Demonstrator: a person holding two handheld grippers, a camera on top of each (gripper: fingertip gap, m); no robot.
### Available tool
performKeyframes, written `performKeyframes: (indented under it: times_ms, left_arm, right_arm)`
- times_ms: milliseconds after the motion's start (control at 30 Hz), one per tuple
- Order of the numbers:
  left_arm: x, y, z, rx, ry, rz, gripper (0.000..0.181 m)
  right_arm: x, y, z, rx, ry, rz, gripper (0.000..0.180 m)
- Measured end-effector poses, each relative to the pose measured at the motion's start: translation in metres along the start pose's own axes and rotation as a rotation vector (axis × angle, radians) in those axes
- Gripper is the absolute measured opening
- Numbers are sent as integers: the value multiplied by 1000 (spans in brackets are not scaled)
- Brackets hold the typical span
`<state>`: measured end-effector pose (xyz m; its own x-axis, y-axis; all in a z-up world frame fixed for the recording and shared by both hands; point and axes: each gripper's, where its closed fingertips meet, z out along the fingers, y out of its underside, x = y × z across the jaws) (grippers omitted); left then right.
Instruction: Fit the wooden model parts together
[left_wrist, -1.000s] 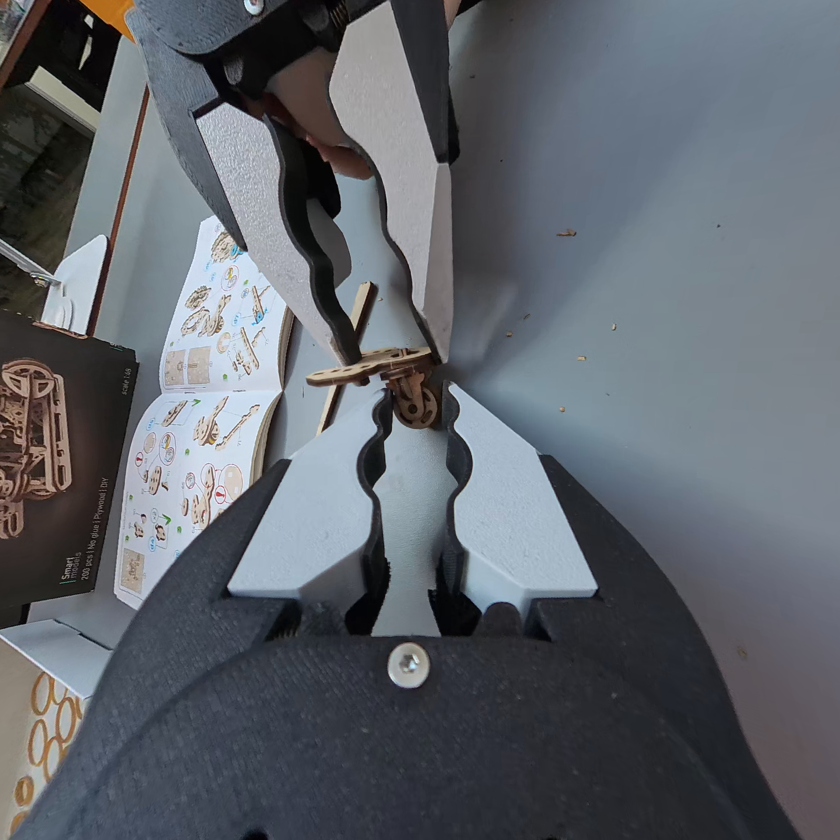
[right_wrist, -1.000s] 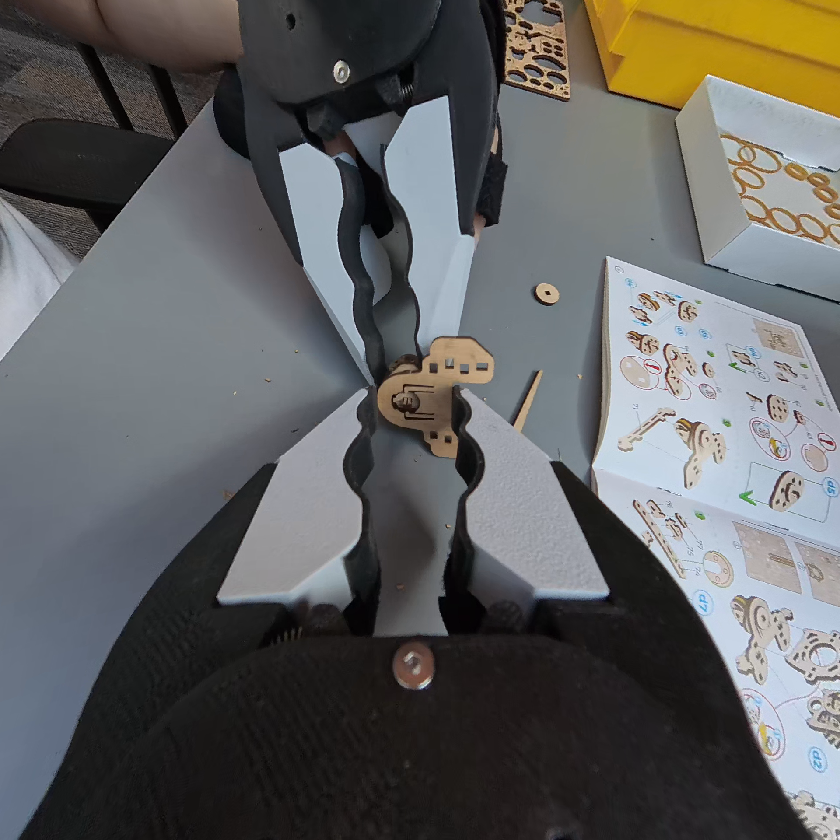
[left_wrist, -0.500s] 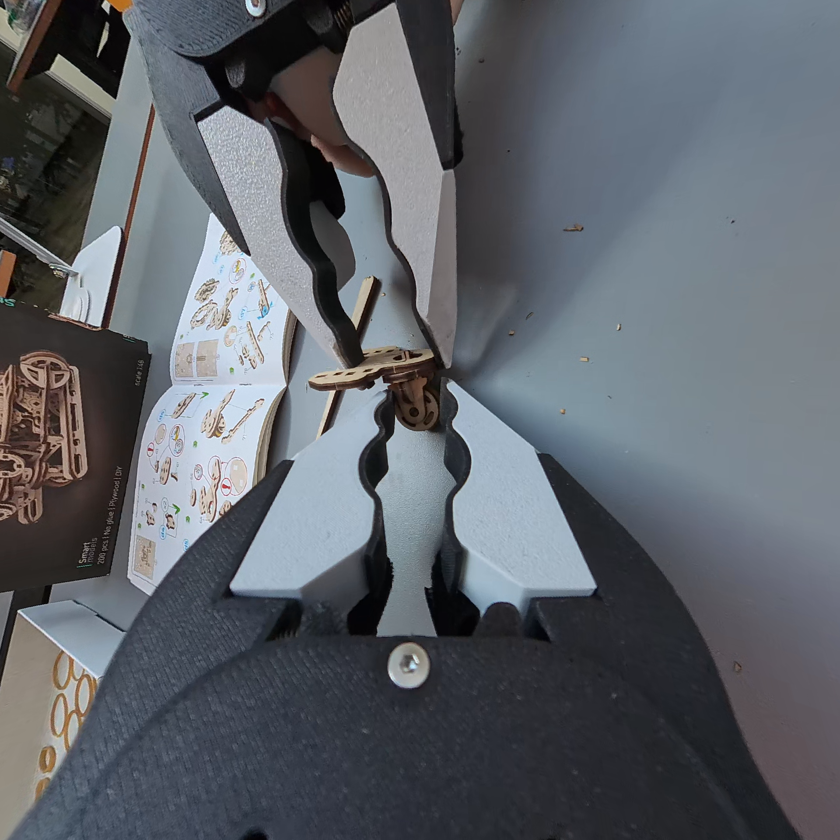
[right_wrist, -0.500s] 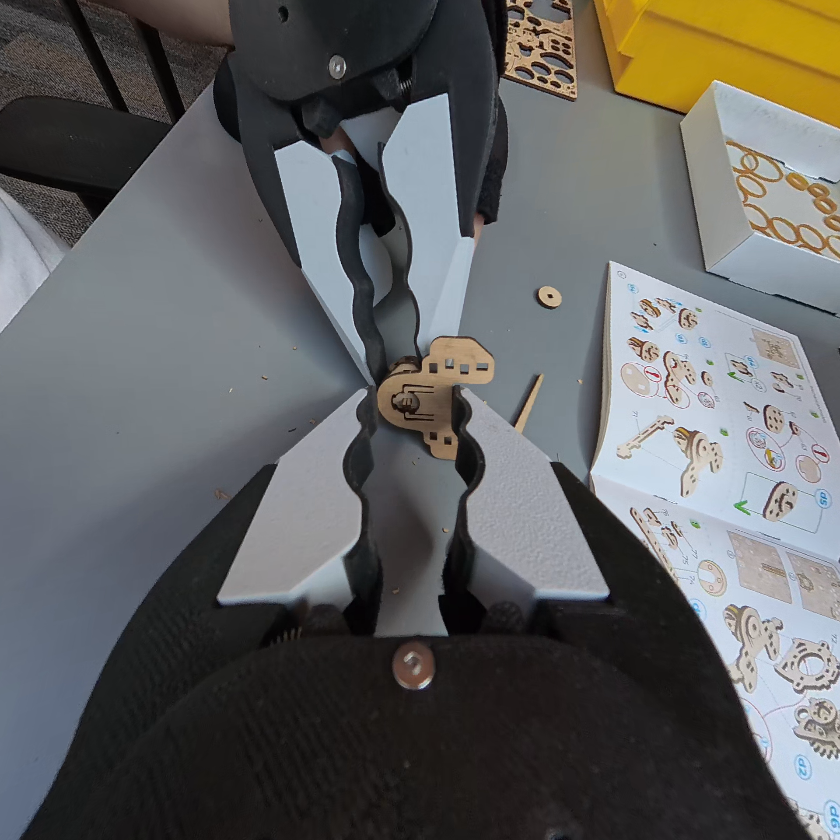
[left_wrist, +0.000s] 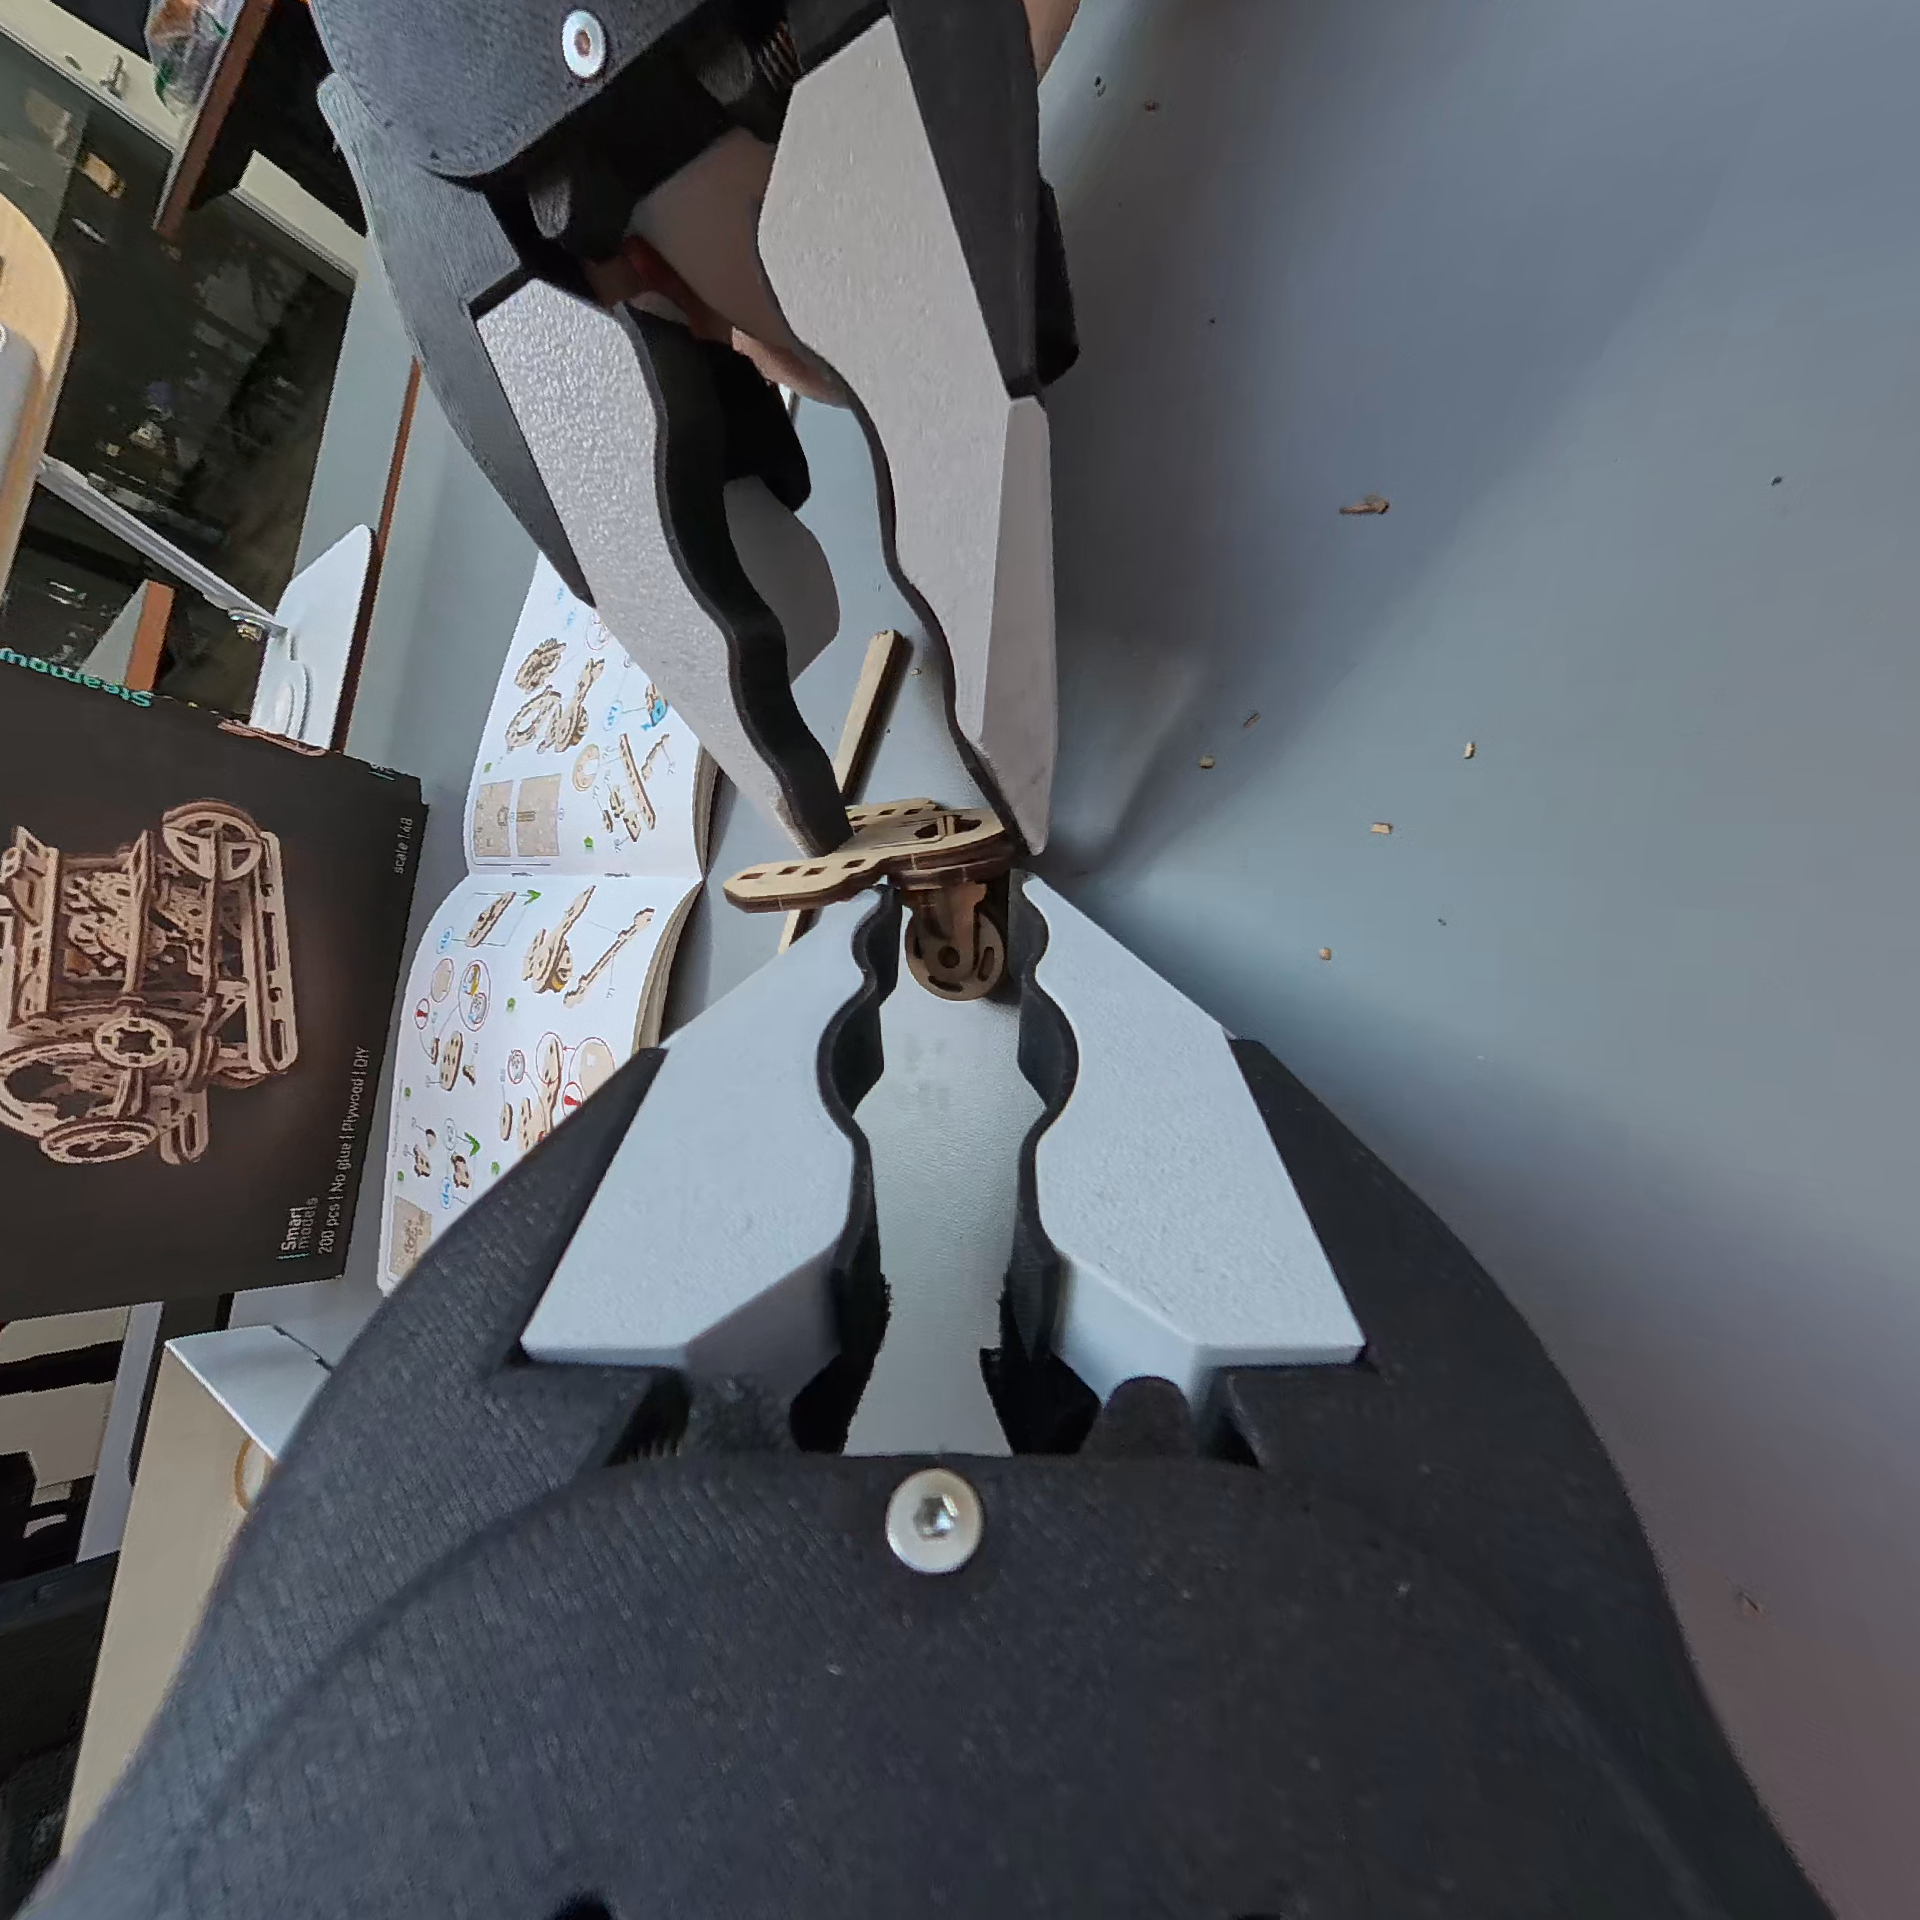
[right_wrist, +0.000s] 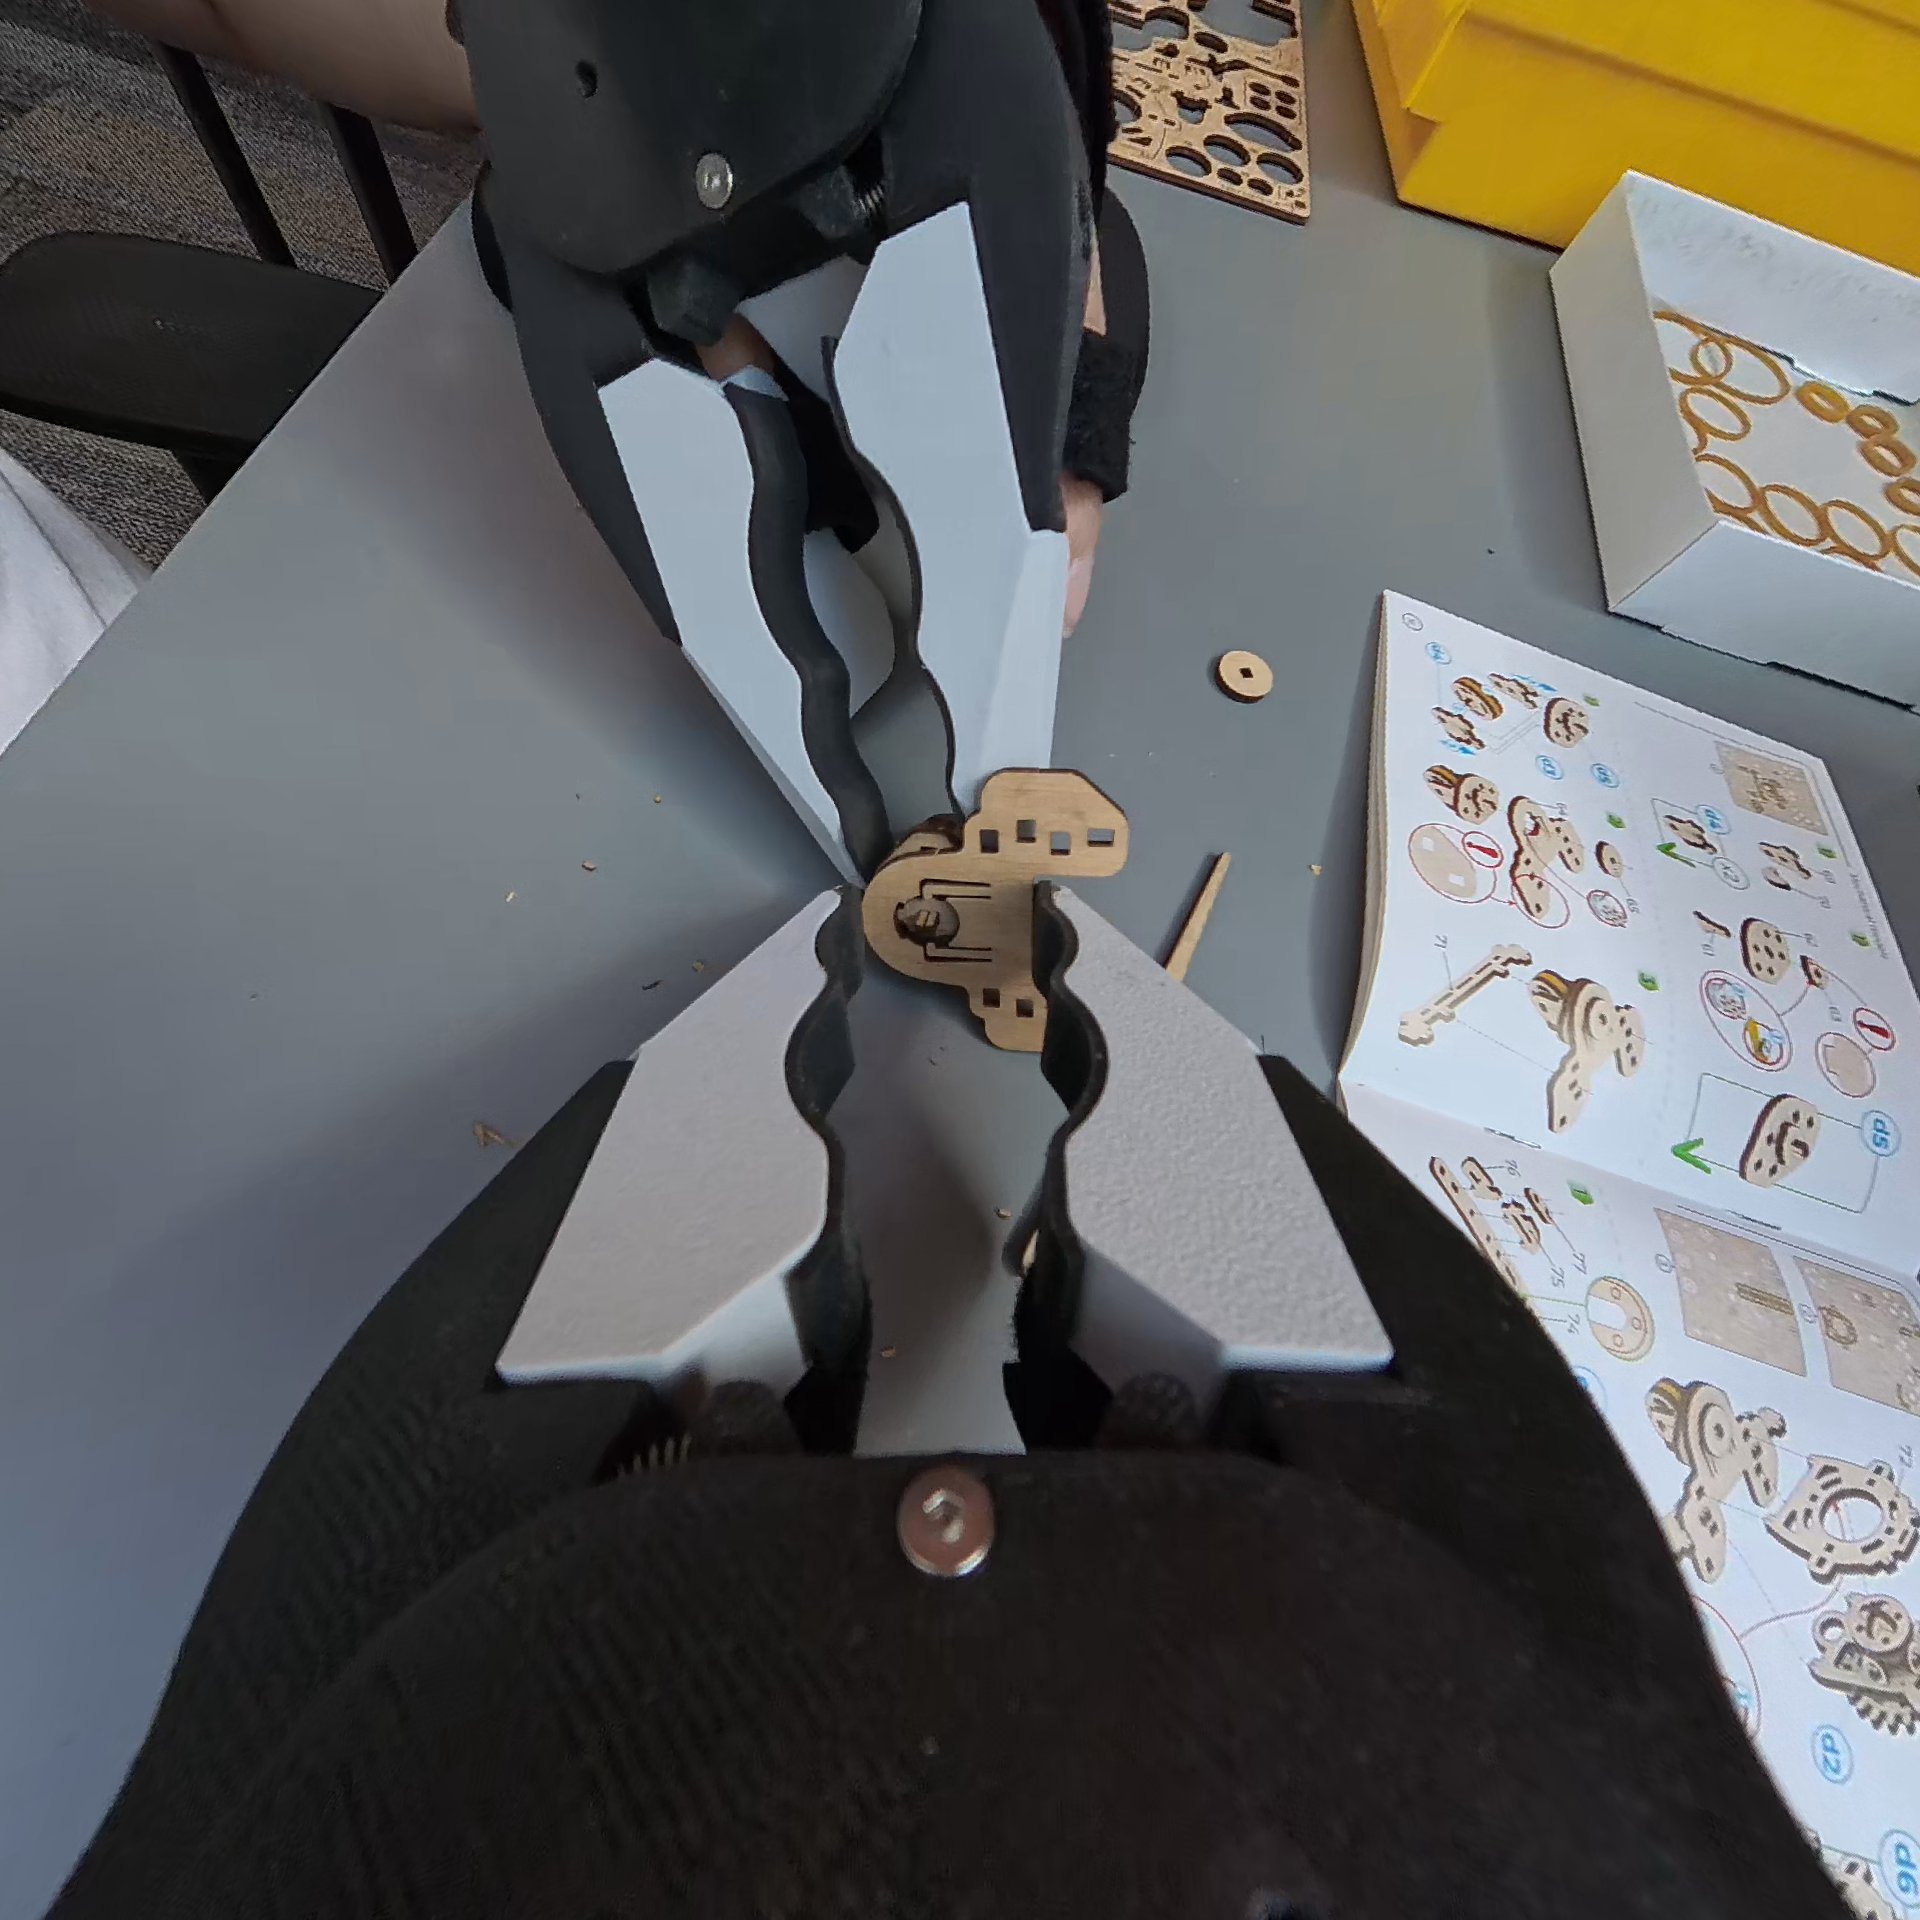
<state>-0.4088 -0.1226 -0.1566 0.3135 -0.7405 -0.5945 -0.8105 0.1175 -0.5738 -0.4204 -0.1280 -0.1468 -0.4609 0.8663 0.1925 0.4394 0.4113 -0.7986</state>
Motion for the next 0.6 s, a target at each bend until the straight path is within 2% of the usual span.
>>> performKeyframes:
  times_ms: [200,433,600]
  left_arm:
    - [-7,2,4,-32,-73,20,19]
    - [-8,1,4,-24,-39,-45,17]
    - [-10,-9,0,44,-29,-105,17]
  right_arm:
    - [7,3,-2,-2,31,17,31]
    - [7,2,-3,15,24,5,31]
    - [6,-6,-11,84,-12,19,31]
